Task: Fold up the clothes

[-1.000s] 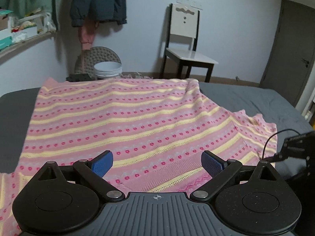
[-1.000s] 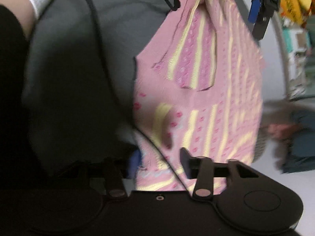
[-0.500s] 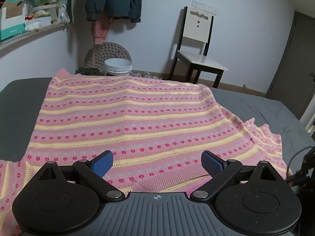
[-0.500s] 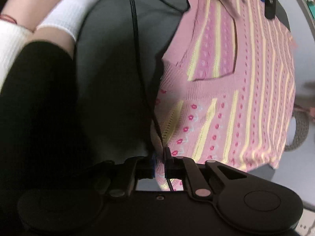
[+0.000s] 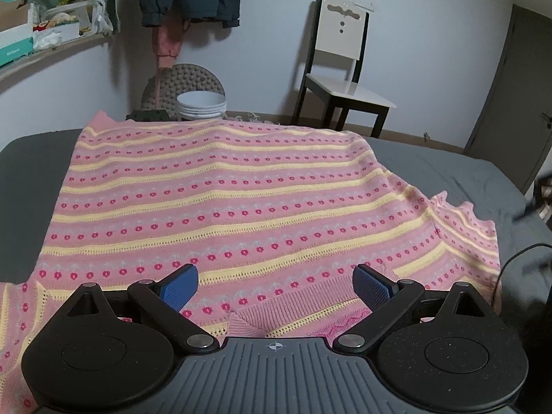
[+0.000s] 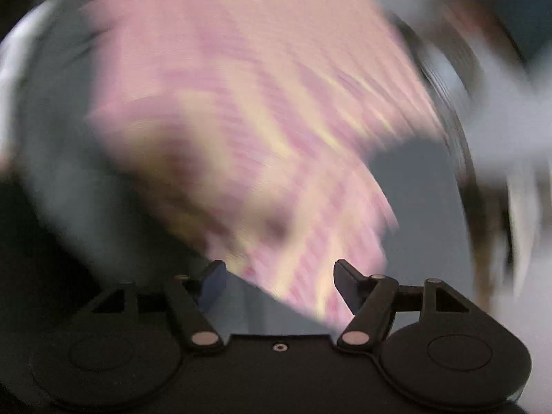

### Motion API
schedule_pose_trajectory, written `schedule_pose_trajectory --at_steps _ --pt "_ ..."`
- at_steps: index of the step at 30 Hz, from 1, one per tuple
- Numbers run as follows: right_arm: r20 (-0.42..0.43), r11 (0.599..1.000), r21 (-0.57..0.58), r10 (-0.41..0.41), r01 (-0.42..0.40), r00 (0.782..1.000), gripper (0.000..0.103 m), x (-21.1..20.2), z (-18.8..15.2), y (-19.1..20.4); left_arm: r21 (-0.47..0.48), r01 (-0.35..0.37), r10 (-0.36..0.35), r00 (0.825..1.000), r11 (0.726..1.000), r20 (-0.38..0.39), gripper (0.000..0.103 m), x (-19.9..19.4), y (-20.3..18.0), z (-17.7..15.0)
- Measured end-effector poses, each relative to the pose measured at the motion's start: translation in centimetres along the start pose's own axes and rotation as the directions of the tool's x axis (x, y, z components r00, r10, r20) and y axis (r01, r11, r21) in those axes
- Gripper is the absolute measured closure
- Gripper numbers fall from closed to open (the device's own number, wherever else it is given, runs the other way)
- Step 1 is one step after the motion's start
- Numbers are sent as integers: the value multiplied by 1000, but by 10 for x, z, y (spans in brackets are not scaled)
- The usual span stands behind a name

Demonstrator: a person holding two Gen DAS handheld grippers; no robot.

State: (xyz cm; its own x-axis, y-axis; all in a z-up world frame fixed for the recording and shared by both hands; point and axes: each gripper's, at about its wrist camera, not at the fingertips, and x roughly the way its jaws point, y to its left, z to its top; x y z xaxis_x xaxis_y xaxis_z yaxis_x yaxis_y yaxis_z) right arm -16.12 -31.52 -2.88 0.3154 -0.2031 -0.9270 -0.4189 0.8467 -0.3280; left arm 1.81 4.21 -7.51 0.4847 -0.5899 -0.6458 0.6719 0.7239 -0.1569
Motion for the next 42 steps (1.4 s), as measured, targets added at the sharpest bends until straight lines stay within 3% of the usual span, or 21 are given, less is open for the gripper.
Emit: schedule_pose_trajectory --at_steps 1,2,3,5,8,9,14,15,16,17,19,21,25,28,30,34,42 --pt "-5 980 196 34 -33 999 36 5 -16 -28 0 0 0 1000 1000 -2 6 0 0 0" --pt "-2 920 387 71 -65 997 39 10 -34 -56 0 -1 1 1000 1000 -5 6 1 -1 0" --pt "22 841 531 113 -108 993 47 17 -51 -70 -1 -3 3 1000 1000 -9 6 1 -1 -1" --pt "94 621 761 183 -189 979 57 31 -85 -94 2 -11 11 1000 1000 -16 6 1 -1 -2" --pt "178 369 892 243 -261 954 61 48 -126 -109 5 -20 20 999 1000 -26 6 2 -1 -3" --pt "205 302 912 254 -279 945 61 55 -135 -110 5 -22 22 999 1000 -30 6 3 -1 -3" --pt "283 116 941 245 -318 927 61 78 -145 -100 17 -28 29 998 999 -58 6 9 -2 -5" --pt "300 84 942 232 -326 925 68 78 -146 -101 22 -28 29 998 999 -63 6 10 -3 -6" --pt "314 52 942 220 -333 923 86 78 -146 -101 27 -28 30 997 999 -68 6 11 -4 -6" --pt "319 35 942 226 -335 920 96 79 -146 -99 32 -27 29 997 999 -73 6 13 -5 -6" --pt "326 5 942 243 -337 914 97 82 -146 -94 41 -28 31 996 999 -81 6 15 -5 -7" --pt "302 55 944 258 -326 918 97 76 -141 -91 47 -31 35 996 998 -86 6 15 -6 -8" --pt "202 140 962 209 -234 957 99 46 -150 -94 55 -39 43 995 998 -87 6 14 -6 -7" --pt "138 179 968 204 -176 969 99 37 -158 -98 47 -50 54 994 998 -96 6 15 -3 -7" --pt "149 149 972 202 -181 968 99 38 -161 -95 31 -43 46 994 999 -97 6 14 -1 -7" --pt "160 132 972 235 -195 959 99 50 -144 -83 22 -39 41 995 999 -93 6 12 1 -7" --pt "325 258 904 107 -342 940 98 -1 -88 -65 4 -45 45 997 999 -59 6 5 2 -5"
